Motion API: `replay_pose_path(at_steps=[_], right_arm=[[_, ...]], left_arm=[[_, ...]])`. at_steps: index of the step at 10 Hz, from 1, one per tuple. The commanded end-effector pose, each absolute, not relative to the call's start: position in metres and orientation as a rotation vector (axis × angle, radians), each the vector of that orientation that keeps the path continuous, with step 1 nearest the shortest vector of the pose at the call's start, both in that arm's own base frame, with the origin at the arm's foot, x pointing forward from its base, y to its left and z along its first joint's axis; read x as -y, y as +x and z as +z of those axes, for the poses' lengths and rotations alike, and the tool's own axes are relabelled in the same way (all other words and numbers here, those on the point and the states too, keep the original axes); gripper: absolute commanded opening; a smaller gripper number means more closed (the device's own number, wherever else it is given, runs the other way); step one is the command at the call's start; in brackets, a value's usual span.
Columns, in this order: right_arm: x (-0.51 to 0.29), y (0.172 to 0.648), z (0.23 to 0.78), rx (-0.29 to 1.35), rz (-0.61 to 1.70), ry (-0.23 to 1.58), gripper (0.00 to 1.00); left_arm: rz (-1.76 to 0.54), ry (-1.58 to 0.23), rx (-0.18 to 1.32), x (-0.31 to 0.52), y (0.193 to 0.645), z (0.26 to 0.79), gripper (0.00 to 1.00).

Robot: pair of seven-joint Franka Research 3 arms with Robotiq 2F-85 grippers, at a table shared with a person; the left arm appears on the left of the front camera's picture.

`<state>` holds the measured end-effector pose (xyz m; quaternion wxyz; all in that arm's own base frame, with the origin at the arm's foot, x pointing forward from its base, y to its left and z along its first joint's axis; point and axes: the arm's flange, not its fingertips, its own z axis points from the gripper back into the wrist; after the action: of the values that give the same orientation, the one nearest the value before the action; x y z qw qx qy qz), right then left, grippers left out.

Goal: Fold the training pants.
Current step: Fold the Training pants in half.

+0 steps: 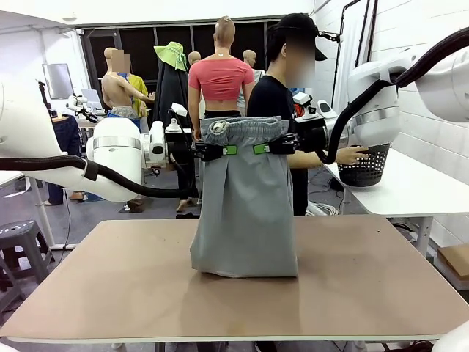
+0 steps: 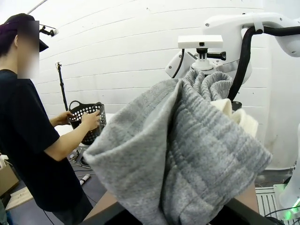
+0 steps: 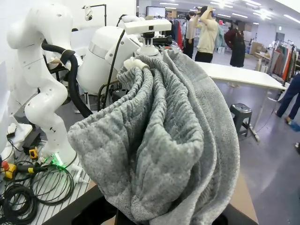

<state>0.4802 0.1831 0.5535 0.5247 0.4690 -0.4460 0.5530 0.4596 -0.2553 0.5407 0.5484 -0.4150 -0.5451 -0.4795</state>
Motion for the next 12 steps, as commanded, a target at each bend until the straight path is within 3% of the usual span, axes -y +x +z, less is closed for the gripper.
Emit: replay_pose_path(at_steps=[1, 9, 11, 12], right_arm=[[-0.183, 0.481, 0.553, 1.067, 1.323, 1.122, 0.00], [-0.210, 0.613, 0.643, 1.025, 1.452, 1.043, 0.00], [-0.220, 0.618, 0.651, 1.001, 1.408, 1.084, 0.00], [-0.205, 0.604, 0.642, 1.071, 1.438, 1.034, 0.00]], left_arm=[[-1.135, -0.983, 1.291, 0.255, 0.460, 0.541, 0.00], [-1.160, -0.818, 1.391, 0.256, 0.574, 0.634, 0.00], [-1.104, -0.821, 1.397, 0.254, 0.581, 0.638, 0.00], [-1.080, -0.723, 1.366, 0.248, 0.569, 0.638, 0.00]])
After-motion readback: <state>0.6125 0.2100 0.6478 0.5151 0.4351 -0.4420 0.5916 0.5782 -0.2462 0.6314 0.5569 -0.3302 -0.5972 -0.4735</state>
